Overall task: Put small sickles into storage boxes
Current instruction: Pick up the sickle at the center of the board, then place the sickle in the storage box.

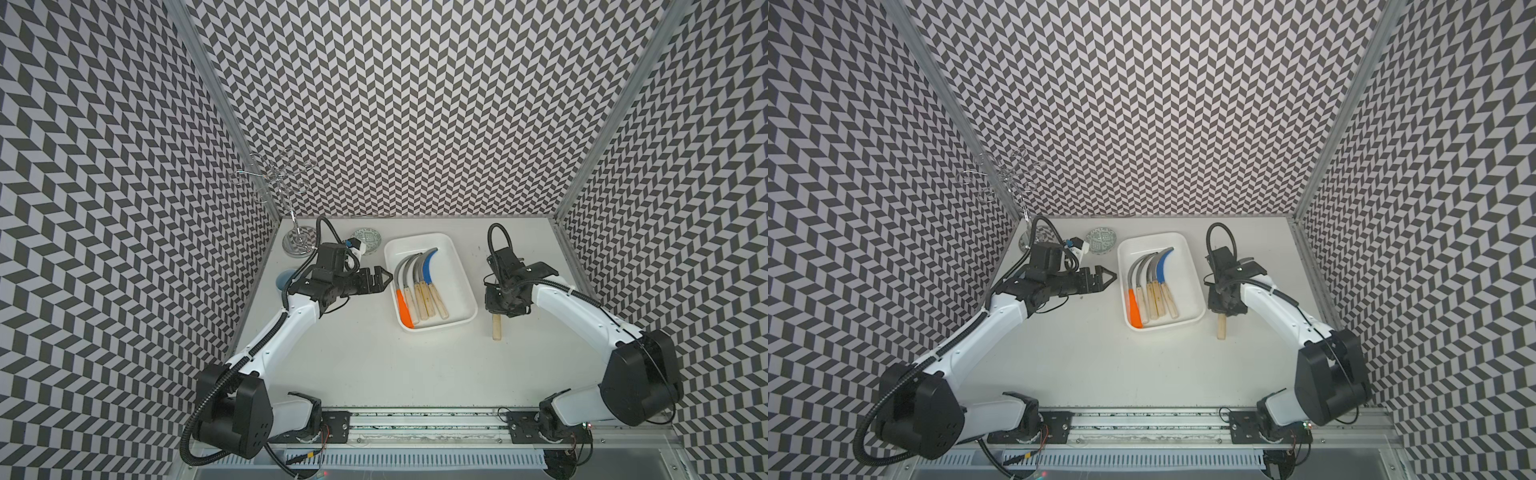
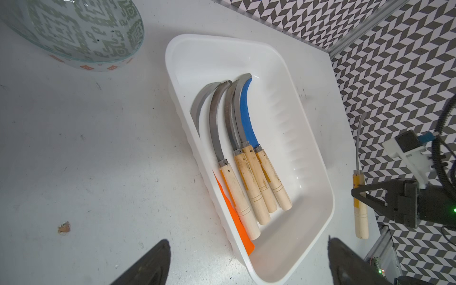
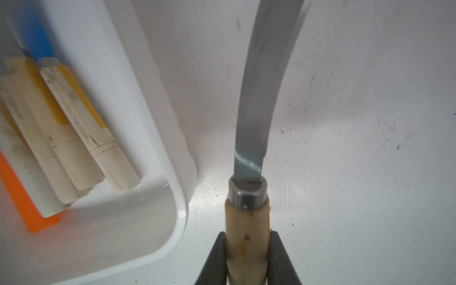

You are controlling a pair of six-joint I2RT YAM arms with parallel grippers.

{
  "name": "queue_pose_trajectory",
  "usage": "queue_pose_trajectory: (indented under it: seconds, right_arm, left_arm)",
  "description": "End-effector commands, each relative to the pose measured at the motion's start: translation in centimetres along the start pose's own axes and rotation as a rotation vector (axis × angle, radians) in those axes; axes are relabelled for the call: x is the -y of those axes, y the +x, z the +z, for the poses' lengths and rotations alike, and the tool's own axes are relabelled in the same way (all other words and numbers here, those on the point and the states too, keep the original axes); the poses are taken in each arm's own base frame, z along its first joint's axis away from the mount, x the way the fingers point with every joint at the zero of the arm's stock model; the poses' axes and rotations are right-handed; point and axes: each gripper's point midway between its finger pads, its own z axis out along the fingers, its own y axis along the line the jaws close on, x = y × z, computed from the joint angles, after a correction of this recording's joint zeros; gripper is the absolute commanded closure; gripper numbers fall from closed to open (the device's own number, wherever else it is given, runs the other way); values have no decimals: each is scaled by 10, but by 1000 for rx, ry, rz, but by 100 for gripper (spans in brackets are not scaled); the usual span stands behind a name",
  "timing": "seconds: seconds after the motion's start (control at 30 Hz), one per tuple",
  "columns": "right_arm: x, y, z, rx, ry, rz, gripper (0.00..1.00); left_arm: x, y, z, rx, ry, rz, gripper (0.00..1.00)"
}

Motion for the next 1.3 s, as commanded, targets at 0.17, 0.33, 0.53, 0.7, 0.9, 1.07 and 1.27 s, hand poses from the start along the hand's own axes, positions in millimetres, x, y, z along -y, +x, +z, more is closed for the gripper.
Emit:
queue_pose_trajectory:
  seconds: [0.17, 0.33, 0.53, 0.7, 0.9, 1.07, 1.27]
  right_arm:
    - [-19, -33, -14, 51, -48, -6, 88]
    - [-29, -45, -19, 64, -69, -12, 88]
    - [-36, -53, -23, 78, -81, -21, 88]
    - [-46, -55, -25, 84, -93, -35, 88]
    - [-69, -59, -25, 86, -128, -64, 88]
    - [-95, -62, -22, 81, -140, -106, 88]
    - [-123, -65, -18, 79, -137, -167, 88]
  left_arm:
    - [-3, -6, -3, 27, -4, 10, 0]
    - [-4, -6, -3, 26, -4, 7, 0]
    - [-5, -7, -3, 29, -6, 5, 0]
    - [-5, -7, -4, 30, -6, 5, 1]
    - [-6, -7, -3, 30, -4, 2, 0]
    - [-8, -7, -2, 26, -2, -4, 1]
    - [-9, -7, -2, 25, 2, -10, 0]
